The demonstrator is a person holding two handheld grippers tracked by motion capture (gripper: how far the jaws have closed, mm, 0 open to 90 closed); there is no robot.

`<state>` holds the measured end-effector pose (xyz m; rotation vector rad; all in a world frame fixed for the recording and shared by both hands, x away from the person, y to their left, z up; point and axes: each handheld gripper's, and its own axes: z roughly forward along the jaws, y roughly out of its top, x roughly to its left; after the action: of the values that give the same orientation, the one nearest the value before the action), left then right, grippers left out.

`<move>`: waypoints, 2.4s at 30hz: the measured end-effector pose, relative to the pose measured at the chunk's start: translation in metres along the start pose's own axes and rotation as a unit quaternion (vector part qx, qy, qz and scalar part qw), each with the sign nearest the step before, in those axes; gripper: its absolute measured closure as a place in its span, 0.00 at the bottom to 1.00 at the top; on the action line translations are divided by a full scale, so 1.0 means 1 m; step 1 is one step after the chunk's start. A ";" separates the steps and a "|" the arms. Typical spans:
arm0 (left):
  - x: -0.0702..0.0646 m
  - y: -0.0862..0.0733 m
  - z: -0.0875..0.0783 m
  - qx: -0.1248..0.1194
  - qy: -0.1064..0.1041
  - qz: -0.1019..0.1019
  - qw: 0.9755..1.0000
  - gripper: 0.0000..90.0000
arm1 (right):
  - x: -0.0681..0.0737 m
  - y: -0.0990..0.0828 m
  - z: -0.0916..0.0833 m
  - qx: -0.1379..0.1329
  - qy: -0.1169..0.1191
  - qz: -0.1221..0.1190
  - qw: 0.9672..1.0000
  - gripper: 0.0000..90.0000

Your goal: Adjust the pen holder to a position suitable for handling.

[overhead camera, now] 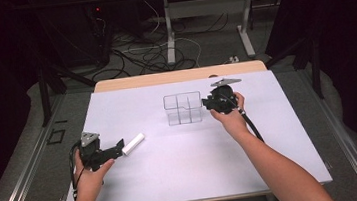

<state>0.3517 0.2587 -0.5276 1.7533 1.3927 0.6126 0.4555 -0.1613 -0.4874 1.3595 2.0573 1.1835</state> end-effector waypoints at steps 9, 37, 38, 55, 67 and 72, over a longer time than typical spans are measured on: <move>0.000 -0.001 0.001 0.000 0.003 0.006 1.000 0.05 | 0.003 -0.009 -0.021 -0.006 0.029 0.004 1.000 0.58; 0.001 -0.001 0.000 0.005 0.010 -0.001 1.000 0.06 | -0.040 -0.064 -0.082 0.016 0.010 0.029 0.999 0.00; 0.001 -0.001 0.000 0.004 0.009 -0.004 1.000 0.06 | -0.041 -0.067 -0.084 0.020 0.009 0.034 0.999 0.00; 0.007 0.008 -0.006 0.016 -0.004 -0.022 1.000 0.07 | -0.079 -0.101 -0.104 0.027 -0.051 0.088 0.994 0.00; 0.009 0.029 -0.008 0.025 -0.019 -0.006 0.999 0.08 | -0.081 -0.102 -0.101 0.027 -0.049 0.090 0.994 0.00; 0.007 0.037 -0.006 0.039 -0.024 0.016 0.999 0.11 | -0.079 -0.101 -0.100 0.028 -0.042 0.088 0.995 0.00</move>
<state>0.3703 0.2639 -0.4945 1.8441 1.3739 0.5354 0.3644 -0.2915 -0.5239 1.6179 1.9570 1.1250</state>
